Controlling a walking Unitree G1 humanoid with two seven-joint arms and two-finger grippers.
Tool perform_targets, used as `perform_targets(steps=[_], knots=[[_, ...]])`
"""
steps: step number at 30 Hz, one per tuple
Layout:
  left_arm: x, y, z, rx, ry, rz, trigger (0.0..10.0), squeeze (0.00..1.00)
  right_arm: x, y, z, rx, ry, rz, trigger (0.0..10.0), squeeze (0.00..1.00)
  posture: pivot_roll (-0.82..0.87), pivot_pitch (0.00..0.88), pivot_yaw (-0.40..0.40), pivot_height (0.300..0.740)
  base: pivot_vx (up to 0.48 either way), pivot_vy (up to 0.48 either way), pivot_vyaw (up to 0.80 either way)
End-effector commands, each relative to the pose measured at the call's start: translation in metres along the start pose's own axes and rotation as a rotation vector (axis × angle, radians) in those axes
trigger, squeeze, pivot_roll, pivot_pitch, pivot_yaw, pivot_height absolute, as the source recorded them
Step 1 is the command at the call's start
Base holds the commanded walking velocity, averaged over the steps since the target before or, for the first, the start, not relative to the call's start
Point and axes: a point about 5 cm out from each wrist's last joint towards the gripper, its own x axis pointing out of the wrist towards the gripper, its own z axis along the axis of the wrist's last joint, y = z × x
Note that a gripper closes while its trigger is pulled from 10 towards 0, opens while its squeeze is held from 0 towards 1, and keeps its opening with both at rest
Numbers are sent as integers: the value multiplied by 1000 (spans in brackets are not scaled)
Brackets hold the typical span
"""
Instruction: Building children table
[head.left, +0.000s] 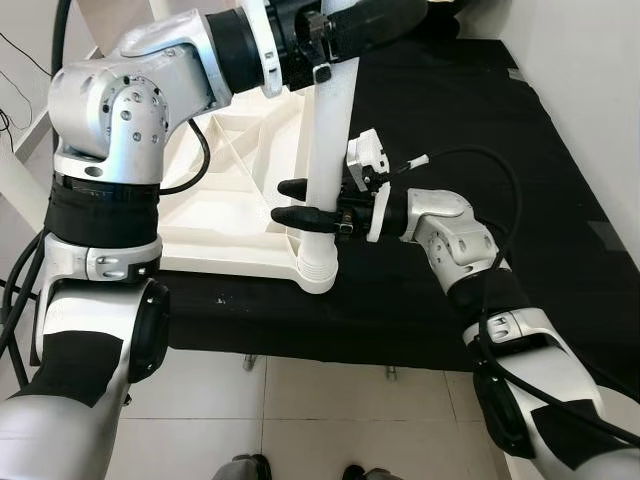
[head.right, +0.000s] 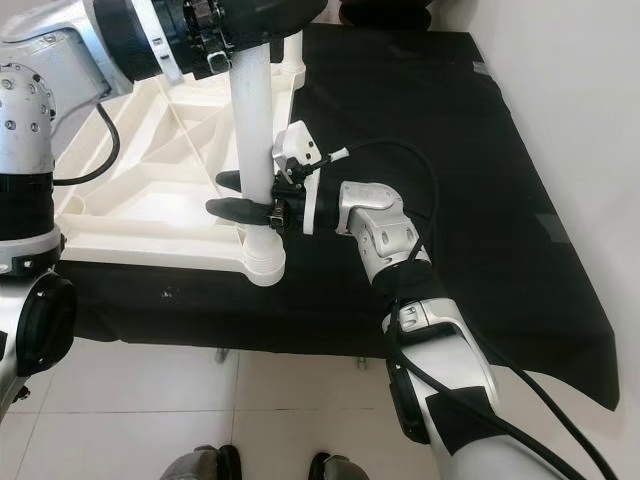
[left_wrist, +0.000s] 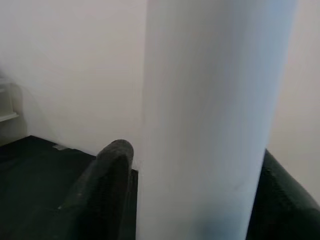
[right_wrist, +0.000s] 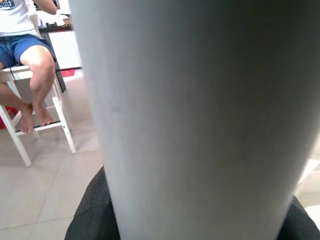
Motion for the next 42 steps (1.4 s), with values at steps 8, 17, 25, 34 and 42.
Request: perform_targets(steps=[8, 17, 25, 34, 42], knots=[[1, -6, 2, -2, -10, 17, 10000, 0, -7, 17, -55, -12, 303, -807, 0, 0, 13, 170, -83, 740, 0, 0, 0], [-6, -7, -4, -30, 16, 7, 10000, 0, -2, 41, -63, 57, 296, -885, 0, 0, -7, 163, -51, 740, 0, 0, 0], [-6, -7, -6, -24, 24, 26, 10000, 0, 4, 41, -50, 60, 277, -939, 0, 0, -14, 146, -51, 740, 0, 0, 0], [-9, -5, -13, -9, 57, 25, 10000, 0, -1, 35, -43, 175, 187, -1016, 0, 0, -11, 140, -41, 740, 0, 0, 0], [-10, -3, -15, -1, 54, 38, 10000, 0, -5, 35, -31, 223, 54, -991, 0, 0, -13, 144, -39, 740, 0, 0, 0]])
